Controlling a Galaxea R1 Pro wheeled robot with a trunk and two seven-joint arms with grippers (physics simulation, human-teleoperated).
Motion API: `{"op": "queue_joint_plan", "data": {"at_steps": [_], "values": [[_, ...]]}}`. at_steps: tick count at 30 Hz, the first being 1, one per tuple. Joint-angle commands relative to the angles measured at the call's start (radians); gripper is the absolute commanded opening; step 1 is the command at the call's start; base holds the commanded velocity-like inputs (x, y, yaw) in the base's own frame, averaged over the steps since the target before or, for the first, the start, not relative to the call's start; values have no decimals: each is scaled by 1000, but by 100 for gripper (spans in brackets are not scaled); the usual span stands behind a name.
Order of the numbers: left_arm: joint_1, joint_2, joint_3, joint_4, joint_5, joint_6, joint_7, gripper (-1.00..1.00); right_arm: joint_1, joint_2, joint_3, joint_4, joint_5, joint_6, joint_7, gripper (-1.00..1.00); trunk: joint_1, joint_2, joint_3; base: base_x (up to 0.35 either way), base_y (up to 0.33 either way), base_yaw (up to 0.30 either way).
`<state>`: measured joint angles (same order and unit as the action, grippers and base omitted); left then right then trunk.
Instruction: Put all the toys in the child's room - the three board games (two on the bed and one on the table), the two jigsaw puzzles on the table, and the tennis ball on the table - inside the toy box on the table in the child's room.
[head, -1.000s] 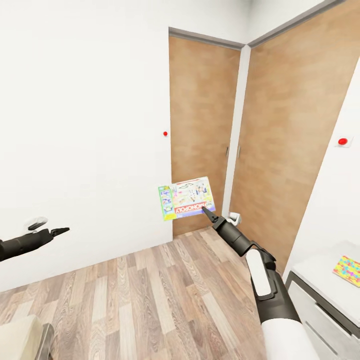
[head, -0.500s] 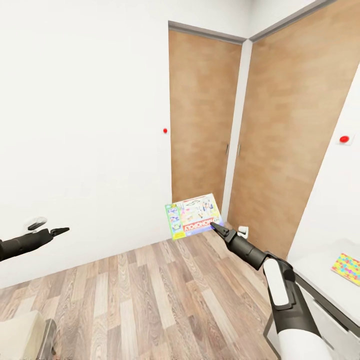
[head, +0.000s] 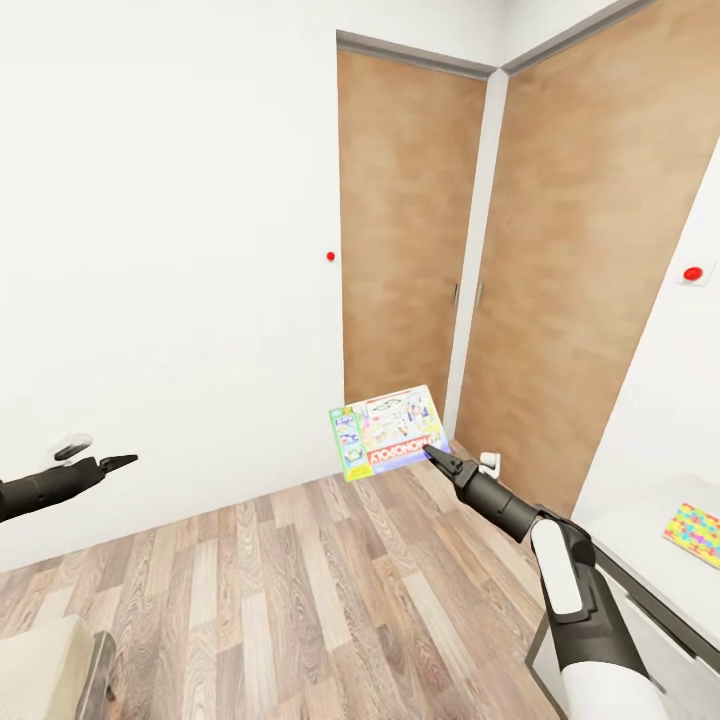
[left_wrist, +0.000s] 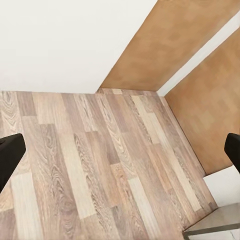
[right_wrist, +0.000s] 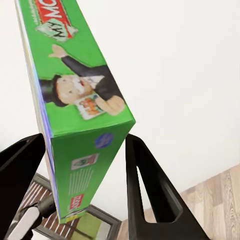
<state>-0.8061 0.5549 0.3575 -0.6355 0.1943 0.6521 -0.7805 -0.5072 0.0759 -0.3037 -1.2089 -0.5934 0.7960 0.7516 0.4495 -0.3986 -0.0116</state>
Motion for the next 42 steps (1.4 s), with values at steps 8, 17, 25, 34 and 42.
{"op": "queue_joint_plan", "data": {"at_steps": [8,17,25,34,42], "values": [[-1,-1,0,0,3,6,-2,100,-1,1,0,0,2,6,11,-100,1,-1,-6,0,0,-186],[-1,-1,1,0,3,6,-2,100,3,-6,22,-45,3,6,12,-100,1,-1,-12,0,0,-246],[-1,-1,1,1,4,6,-2,100,13,-8,38,-77,4,5,12,-100,1,-1,-18,0,0,-248],[-1,0,2,0,3,6,-2,100,16,-8,40,-80,4,2,14,-100,1,-1,-27,0,0,-225],[-1,0,3,1,4,6,-2,100,25,-8,58,-93,6,-23,53,-100,1,-1,-32,0,0,-157]]}}
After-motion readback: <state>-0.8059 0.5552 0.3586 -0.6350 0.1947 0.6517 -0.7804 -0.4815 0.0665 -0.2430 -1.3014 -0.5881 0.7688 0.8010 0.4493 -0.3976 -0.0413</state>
